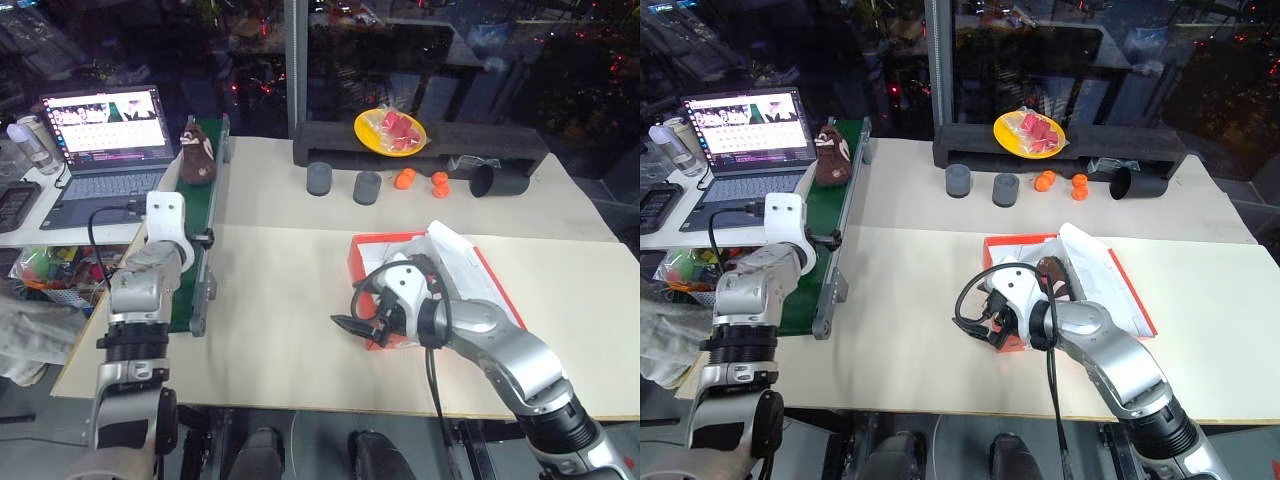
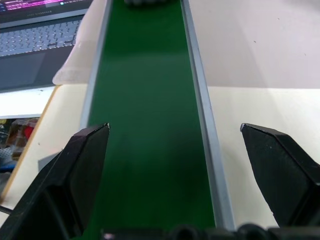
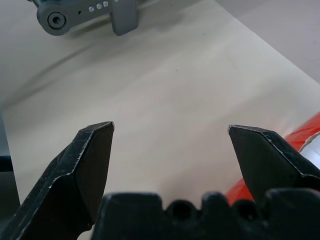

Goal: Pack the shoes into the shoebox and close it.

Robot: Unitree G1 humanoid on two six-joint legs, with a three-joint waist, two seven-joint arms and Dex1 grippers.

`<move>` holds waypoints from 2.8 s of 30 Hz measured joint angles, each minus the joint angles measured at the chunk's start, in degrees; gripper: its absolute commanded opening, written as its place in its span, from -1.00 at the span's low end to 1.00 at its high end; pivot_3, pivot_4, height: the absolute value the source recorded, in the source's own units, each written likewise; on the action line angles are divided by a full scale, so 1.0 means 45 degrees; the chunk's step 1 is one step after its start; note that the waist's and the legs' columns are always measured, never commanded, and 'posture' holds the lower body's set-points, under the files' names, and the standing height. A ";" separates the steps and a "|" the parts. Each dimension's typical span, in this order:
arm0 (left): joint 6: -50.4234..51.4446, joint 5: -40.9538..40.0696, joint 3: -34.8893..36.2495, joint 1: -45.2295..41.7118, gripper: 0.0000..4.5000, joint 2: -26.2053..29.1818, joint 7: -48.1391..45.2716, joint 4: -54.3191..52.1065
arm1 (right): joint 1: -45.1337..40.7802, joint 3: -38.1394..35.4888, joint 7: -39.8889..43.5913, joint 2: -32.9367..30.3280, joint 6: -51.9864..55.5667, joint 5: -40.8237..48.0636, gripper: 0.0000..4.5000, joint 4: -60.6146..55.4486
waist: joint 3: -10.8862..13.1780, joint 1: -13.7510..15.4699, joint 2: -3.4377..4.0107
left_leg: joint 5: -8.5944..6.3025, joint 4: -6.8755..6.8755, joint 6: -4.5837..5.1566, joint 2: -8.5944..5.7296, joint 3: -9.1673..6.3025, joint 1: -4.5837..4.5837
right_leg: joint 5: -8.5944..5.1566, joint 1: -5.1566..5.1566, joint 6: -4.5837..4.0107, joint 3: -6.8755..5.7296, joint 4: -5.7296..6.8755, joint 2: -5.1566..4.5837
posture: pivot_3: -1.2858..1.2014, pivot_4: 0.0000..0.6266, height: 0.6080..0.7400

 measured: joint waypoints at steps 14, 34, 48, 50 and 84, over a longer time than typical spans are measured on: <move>0.1782 -0.0100 0.0512 -0.1216 1.00 0.0752 -0.0033 0.0054 | 0.0001 0.0008 -0.0130 0.0133 0.0143 -0.0202 0.92 0.0094 | 0.0000 -0.0010 0.0000 | 0.0000 0.0000 0.0000 0.0000 0.0000 0.0000 | 0.0000 -0.0001 0.0000 0.0000 0.0004 0.0001 | 0.03 -0.52 1.00; 0.2405 -0.0447 0.0870 -0.1033 -0.10 0.0296 -0.0168 0.0574 | -0.0027 -0.0127 -0.0397 0.0358 0.0267 -0.0157 1.00 0.0070 | -0.0010 0.0018 0.0008 | 0.0007 0.0007 -0.0009 -0.0002 0.0002 0.0036 | 0.0001 0.0025 0.0000 0.0000 0.0032 0.0000 | 0.03 -0.52 1.00; 0.1985 -0.0686 0.1534 -0.0983 -0.97 -0.0227 0.0117 0.0539 | -0.0260 -0.0402 -0.0420 0.0616 0.0481 -0.0107 1.00 0.0071 | -0.0012 0.0075 0.0005 | 0.0015 0.0014 -0.0018 -0.0002 -0.0001 0.0033 | 0.0003 0.0025 -0.0001 -0.0003 0.0038 -0.0002 | 0.03 -0.52 1.00; 0.0757 -0.0892 0.1766 -0.0961 -0.97 -0.0694 0.0134 0.0477 | -0.0367 -0.0507 -0.0515 0.0804 0.0591 -0.0024 1.00 0.0110 | -0.0005 0.0094 -0.0008 | 0.0017 0.0016 -0.0022 -0.0001 -0.0004 0.0013 | 0.0005 0.0014 -0.0003 -0.0006 0.0030 -0.0002 | 0.03 -0.52 1.00; 0.1271 -0.6658 -0.1680 0.0348 -0.12 -0.3066 -0.3354 -0.6418 | -0.6018 -0.9270 -0.8235 0.6961 0.5367 0.6796 -0.35 0.3841 | 0.0010 -0.0374 -0.0014 | 0.0021 -0.0009 -0.0023 -0.0001 -0.0045 -0.0040 | 0.0021 -0.0011 -0.0006 -0.0039 -0.0001 -0.0004 | 0.03 -0.52 1.00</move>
